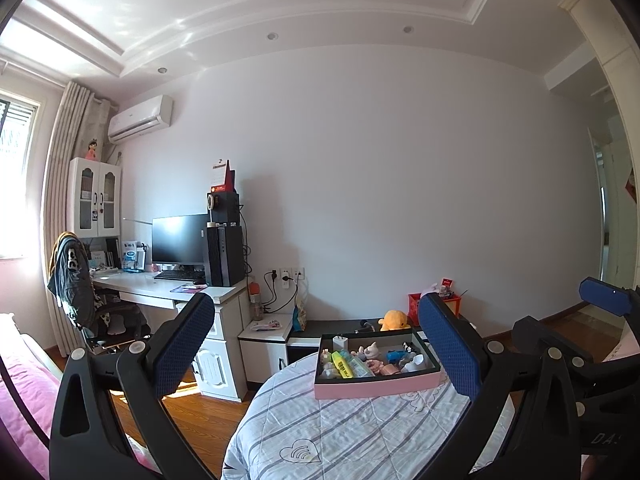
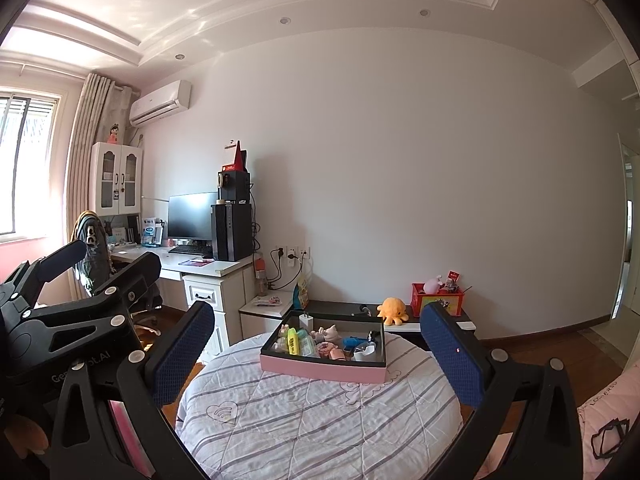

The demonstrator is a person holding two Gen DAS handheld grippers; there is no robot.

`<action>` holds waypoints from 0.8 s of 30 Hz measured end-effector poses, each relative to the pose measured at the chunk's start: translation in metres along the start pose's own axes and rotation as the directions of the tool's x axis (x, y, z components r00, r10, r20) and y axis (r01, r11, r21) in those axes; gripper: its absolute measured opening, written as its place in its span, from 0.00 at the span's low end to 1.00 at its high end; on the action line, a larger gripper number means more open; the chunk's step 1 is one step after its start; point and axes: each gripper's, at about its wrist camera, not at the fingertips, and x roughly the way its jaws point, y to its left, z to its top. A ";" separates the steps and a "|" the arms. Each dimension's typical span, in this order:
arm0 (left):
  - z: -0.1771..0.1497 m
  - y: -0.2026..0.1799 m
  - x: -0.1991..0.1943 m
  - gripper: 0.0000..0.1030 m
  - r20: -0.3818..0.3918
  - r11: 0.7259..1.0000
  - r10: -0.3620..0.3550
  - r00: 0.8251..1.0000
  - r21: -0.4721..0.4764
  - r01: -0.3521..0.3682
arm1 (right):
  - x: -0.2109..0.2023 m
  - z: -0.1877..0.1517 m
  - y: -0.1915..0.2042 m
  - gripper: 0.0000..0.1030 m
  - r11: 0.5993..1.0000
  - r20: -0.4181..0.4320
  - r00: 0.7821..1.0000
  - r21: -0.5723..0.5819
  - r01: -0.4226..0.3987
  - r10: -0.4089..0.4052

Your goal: Organize rigid objects

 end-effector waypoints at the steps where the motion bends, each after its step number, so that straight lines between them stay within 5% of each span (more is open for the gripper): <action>1: 0.000 0.000 0.000 1.00 0.000 1.000 0.000 1.000 0.000 0.000 | 0.000 0.000 0.000 1.00 1.000 0.000 1.000 -0.001 0.000 0.000; 24: 0.000 0.000 0.000 1.00 -0.001 1.000 0.001 1.000 0.002 -0.001 | 0.003 0.001 0.000 1.00 1.000 -0.011 1.000 0.000 0.001 -0.001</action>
